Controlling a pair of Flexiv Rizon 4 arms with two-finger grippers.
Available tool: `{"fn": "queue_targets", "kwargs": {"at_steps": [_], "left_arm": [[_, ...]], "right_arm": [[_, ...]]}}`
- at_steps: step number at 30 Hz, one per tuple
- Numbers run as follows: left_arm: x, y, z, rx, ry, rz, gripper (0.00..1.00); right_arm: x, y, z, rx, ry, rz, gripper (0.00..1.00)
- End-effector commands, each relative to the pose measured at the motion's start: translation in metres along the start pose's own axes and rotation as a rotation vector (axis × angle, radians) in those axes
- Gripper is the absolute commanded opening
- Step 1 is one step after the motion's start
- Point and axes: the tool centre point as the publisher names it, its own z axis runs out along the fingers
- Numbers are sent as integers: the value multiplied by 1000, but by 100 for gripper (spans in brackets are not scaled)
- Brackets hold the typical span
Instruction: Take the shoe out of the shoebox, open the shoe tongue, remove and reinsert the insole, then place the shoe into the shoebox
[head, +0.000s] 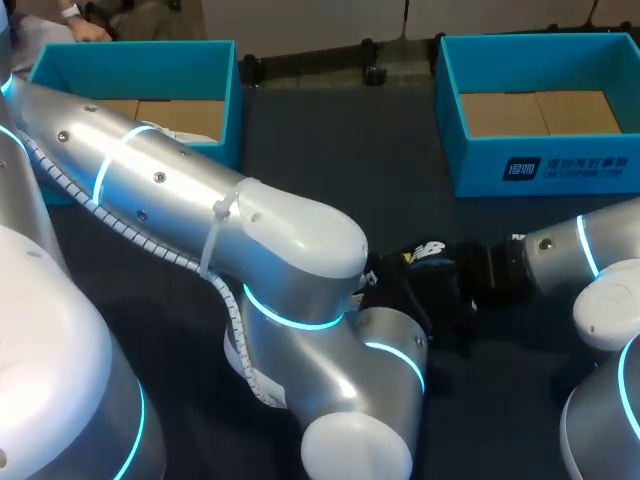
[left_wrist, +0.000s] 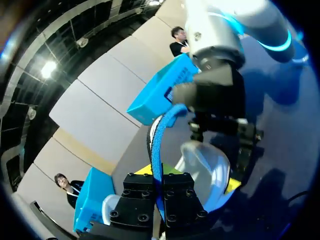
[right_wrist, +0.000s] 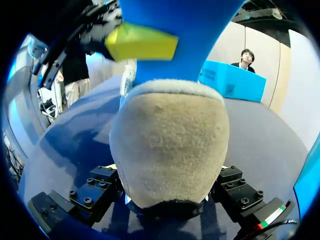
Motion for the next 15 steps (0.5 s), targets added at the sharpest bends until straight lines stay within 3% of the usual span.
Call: {"fn": "queue_targets", "kwargs": {"at_steps": [1, 15], "left_arm": [[-10, -9, -2, 140, 34, -16, 0], [-29, -43, -2, 172, 171, 117, 0]], "right_arm": [[1, 1, 1, 4, -1, 0, 0], [1, 1, 1, 4, -1, 0, 0]]}}
